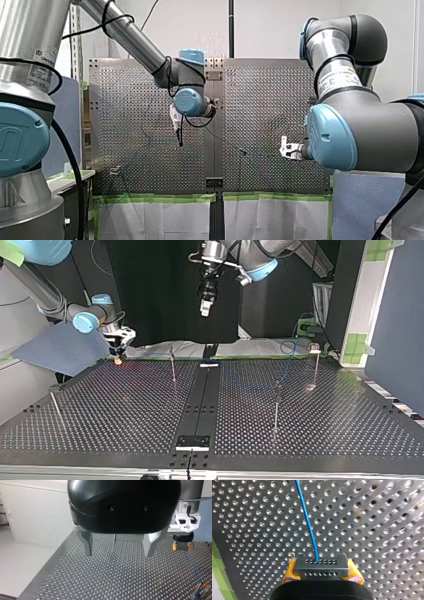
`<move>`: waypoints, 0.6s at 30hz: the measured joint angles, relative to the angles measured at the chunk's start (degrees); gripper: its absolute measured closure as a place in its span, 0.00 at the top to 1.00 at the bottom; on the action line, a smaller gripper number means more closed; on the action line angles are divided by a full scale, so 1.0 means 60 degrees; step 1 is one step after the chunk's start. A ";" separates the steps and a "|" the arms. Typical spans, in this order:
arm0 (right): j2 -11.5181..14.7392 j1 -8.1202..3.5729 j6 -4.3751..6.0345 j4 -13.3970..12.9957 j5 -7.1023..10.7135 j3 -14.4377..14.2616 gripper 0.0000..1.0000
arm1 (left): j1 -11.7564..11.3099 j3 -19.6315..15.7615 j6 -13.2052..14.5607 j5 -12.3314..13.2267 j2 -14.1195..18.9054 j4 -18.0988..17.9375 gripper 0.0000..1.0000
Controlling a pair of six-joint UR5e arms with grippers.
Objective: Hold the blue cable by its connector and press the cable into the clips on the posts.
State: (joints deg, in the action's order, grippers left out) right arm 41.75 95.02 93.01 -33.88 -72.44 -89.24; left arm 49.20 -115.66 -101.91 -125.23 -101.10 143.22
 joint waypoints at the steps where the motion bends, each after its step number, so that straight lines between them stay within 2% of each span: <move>1: 0.0082 0.0013 -0.0024 0.0039 -0.0024 0.0000 0.00 | 0.0008 -0.0082 -0.0049 0.0017 0.0067 -0.0052 1.00; 5: 0.0366 0.0035 -0.0077 0.0123 -0.0153 -0.0003 0.00 | 0.0056 -0.0461 -0.0292 0.0058 0.0083 -0.0188 1.00; 9: 0.0655 0.0050 -0.0191 0.0195 -0.0251 -0.0008 0.00 | 0.0037 -0.0876 -0.0236 -0.0063 0.0314 -0.0476 1.00; 14: 0.1041 0.0069 -0.0313 0.0217 -0.0325 -0.0009 0.00 | 0.0054 -0.1349 -0.0453 0.0093 0.0335 -0.0931 1.00; 18: 0.1191 0.0076 -0.0444 0.0224 -0.0365 -0.0007 0.00 | 0.0060 -0.1762 -0.0300 -0.0066 0.0328 -0.1305 1.00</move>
State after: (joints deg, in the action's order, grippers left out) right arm 48.90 95.47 90.35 -32.53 -74.63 -89.29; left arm 49.56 -126.23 -103.71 -125.63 -99.13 135.39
